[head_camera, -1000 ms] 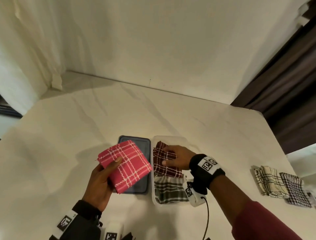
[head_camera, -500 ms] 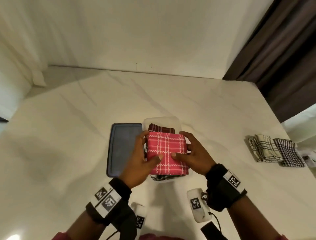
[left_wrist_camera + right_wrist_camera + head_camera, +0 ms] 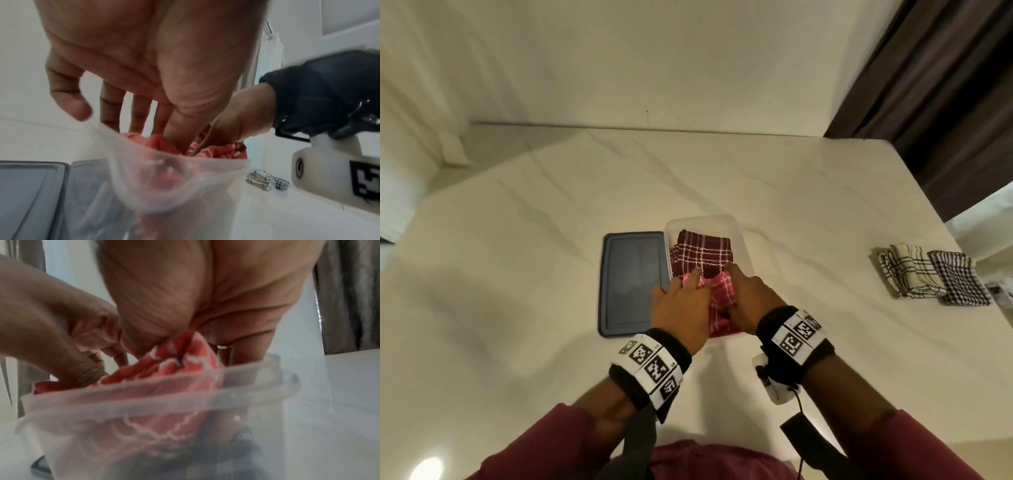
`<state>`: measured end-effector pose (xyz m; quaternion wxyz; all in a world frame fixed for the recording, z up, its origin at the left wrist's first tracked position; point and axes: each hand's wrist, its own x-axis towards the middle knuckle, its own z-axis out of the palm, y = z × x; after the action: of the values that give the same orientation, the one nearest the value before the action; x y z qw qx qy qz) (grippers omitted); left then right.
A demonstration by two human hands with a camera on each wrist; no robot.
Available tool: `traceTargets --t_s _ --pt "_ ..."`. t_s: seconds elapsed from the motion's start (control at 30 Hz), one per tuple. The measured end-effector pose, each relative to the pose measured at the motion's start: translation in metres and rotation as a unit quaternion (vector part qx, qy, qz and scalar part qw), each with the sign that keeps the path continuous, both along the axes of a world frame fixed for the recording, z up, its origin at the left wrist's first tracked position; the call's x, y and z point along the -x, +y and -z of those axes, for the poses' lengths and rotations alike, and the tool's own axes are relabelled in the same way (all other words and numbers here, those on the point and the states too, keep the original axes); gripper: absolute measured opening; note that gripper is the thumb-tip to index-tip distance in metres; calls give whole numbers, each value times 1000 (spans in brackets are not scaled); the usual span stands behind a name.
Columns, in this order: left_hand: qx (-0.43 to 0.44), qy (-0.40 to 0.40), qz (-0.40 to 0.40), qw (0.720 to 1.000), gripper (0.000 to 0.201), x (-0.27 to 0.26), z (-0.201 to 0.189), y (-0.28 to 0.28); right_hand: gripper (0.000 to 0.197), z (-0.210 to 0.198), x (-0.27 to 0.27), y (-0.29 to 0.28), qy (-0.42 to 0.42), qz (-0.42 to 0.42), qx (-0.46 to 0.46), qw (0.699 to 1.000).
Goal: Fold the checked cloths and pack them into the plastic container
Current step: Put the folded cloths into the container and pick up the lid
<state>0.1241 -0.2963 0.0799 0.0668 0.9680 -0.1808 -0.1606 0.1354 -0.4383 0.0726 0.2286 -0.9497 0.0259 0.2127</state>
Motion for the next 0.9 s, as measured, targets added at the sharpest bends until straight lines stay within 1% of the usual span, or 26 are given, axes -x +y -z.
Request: traceTargets --t_s 0.07,0.13,0.2,0.23,0.27,0.3,0.37,0.47,0.53,0.6,0.7,0.83,0.9 --pt "-39 8 8 999 61 -1 8 1 68 2 4 4 -11 -13 35 999" --pt "-40 32 19 999 63 -2 13 2 71 0 9 7 -61 -34 85 994" --pt "-29 43 32 998 64 -4 18 7 61 -5 10 9 -143 -72 125 979" --pt "-30 41 42 998 65 -5 20 9 54 -6 10 8 -157 -99 132 974" --pt "-35 35 54 997 65 -5 23 11 47 -3 8 6 -145 -120 125 974" --pt "-43 27 64 997 64 -7 26 13 41 0 6 4 -114 -132 117 978" --pt "-58 24 76 995 66 -10 31 14 33 7 3 1 -67 -157 118 978" --pt "-88 49 96 990 74 -18 32 10 33 10 0 0 -50 -196 142 969" --pt "-94 58 110 988 78 -23 31 8 34 12 -2 -2 -53 -207 151 965" --pt "-81 59 125 987 80 -27 31 6 36 12 -1 -8 -58 -206 144 966" --pt "-51 67 146 986 83 -27 32 -2 38 12 10 -22 -72 -177 94 977" --pt "-14 66 166 984 84 -28 32 -30 41 19 27 -57 -114 -84 14 990" --pt "-5 61 175 983 83 -32 33 -49 35 25 34 -80 -156 -60 -26 986"
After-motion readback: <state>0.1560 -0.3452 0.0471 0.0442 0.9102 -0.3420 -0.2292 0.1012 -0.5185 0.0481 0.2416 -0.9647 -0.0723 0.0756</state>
